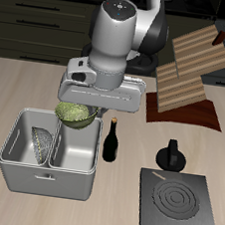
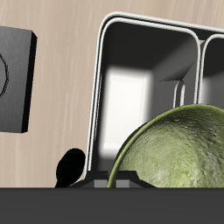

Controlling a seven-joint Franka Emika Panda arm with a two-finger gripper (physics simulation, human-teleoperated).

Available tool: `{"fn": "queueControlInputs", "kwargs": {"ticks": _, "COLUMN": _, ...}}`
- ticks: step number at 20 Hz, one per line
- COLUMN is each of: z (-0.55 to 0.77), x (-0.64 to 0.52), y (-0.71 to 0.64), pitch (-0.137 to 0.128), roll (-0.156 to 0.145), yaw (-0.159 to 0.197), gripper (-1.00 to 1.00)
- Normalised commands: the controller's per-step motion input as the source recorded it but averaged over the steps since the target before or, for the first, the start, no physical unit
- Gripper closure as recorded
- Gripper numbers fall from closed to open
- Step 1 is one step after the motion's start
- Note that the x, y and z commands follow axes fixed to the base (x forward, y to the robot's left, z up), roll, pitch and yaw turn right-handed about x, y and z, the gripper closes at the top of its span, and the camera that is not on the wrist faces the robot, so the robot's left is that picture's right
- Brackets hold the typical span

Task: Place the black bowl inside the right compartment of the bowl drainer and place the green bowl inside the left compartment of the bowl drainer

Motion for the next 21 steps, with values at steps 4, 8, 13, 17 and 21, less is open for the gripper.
{"fn": "queueControlInputs", "kwargs": {"ticks": 4, "z": -0.12, "x": -0.01, "y": 0.18, "pitch": 0.018, "roll": 0.027, "yaw": 0.018, "gripper": 1.00}}
{"fn": "queueControlInputs", "kwargs": {"ticks": 8, "z": -0.11, "x": -0.03, "y": 0.12, "pitch": 0.024, "roll": 0.009, "yaw": 0.029, "gripper": 1.00}}
{"fn": "queueControlInputs", "kwargs": {"ticks": 13, "z": -0.10, "x": -0.06, "y": 0.05, "pitch": 0.012, "roll": 0.029, "yaw": 0.011, "gripper": -1.00}}
{"fn": "queueControlInputs", "kwargs": {"ticks": 17, "z": -0.04, "x": -0.04, "y": 0.05, "pitch": 0.002, "roll": 0.011, "yaw": 0.007, "gripper": -1.00}}
{"fn": "queueControlInputs", "kwargs": {"ticks": 21, "z": 0.14, "x": -0.21, "y": 0.09, "pitch": -0.026, "roll": 0.031, "yaw": -0.004, "gripper": -1.00}}
